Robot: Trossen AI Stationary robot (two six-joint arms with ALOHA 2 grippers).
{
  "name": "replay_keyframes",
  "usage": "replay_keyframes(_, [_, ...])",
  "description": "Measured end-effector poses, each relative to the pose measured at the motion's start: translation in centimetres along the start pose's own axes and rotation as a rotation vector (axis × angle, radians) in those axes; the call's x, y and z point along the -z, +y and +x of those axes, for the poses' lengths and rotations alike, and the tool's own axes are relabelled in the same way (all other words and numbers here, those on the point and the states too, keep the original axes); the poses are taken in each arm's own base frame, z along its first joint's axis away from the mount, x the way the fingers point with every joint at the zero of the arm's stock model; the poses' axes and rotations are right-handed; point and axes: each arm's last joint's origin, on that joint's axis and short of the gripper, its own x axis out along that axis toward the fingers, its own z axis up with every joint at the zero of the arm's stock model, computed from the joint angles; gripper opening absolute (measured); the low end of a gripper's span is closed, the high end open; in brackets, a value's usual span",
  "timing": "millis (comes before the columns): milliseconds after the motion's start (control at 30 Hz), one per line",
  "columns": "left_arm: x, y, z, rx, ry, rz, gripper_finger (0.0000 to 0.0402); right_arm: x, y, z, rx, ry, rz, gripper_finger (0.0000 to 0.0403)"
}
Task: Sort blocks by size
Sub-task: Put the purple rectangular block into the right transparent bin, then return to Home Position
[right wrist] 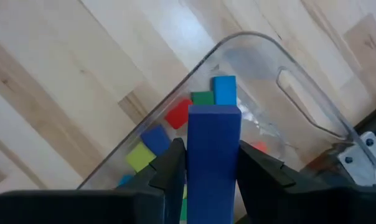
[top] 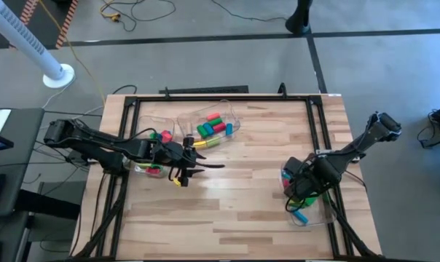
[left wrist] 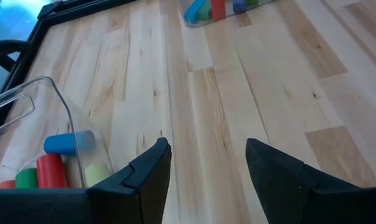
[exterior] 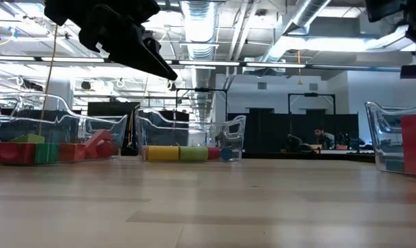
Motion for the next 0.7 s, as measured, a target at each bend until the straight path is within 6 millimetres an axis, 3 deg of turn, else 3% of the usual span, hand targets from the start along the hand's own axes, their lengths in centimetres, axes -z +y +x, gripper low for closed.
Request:
replay_keyframes(433, [0.04, -0.01, 0.0, 0.001, 0.004, -0.003, 0.0202, 0.09, -0.26, 0.27, 0.018, -0.006, 0.035, 0.0235])
replay_keyframes(700, [0.07, -0.01, 0.0, 0.001, 0.007, -0.007, 0.0202, -0.23, -0.05, 0.26, 0.015, -0.092, 0.02, 0.0244])
